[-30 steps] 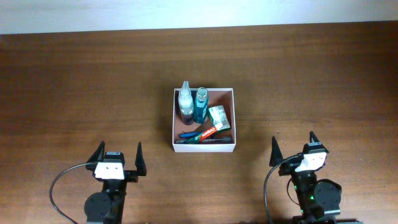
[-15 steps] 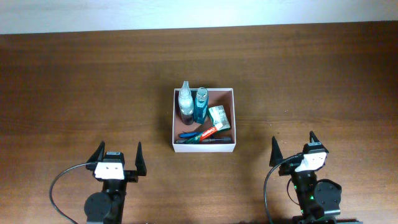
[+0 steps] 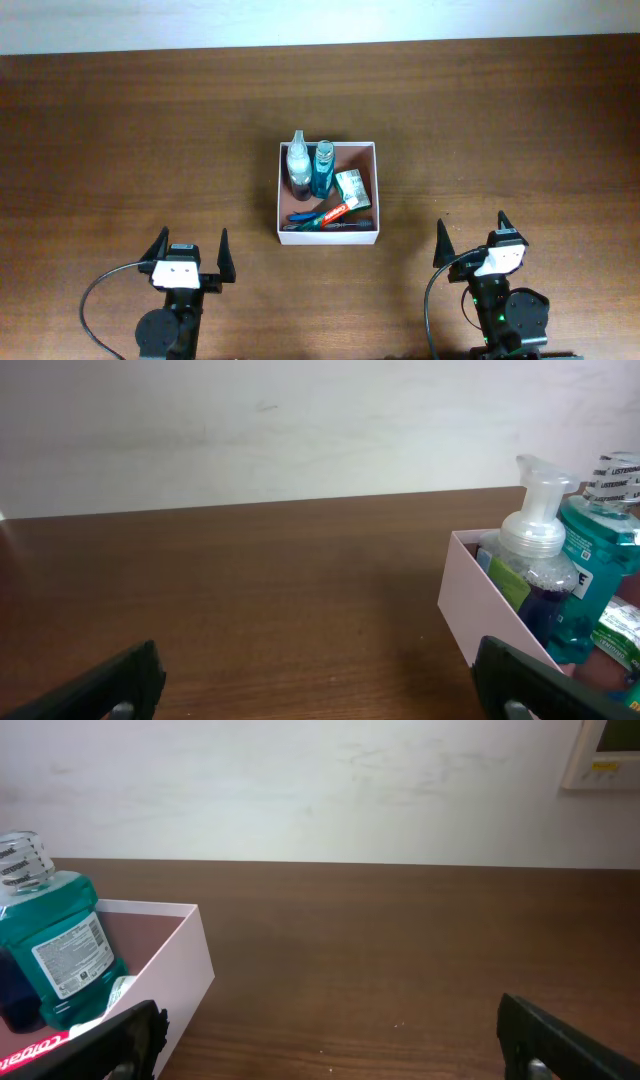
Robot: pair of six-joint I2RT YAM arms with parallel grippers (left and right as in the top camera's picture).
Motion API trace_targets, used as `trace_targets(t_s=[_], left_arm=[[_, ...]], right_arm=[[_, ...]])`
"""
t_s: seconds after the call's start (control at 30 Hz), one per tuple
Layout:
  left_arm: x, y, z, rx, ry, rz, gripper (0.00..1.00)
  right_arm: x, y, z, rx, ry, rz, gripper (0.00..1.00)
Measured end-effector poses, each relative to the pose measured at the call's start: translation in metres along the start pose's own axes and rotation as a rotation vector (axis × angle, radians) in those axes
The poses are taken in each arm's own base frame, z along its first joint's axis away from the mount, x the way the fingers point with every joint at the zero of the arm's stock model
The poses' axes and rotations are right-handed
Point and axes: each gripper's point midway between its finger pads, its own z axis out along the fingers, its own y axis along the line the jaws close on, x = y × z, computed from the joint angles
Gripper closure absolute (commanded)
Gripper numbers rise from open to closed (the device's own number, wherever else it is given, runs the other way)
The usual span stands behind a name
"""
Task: Pack container
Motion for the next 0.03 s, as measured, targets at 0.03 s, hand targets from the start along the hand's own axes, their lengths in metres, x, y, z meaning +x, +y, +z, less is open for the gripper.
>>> trace_targets(t_s=[0.03], left_arm=[[0.0000, 0.0000, 0.0000, 0.000, 0.000, 0.000, 0.01]], right_arm=[[0.0000, -0.0002, 0.0000, 0.001, 0.000, 0.000, 0.02]])
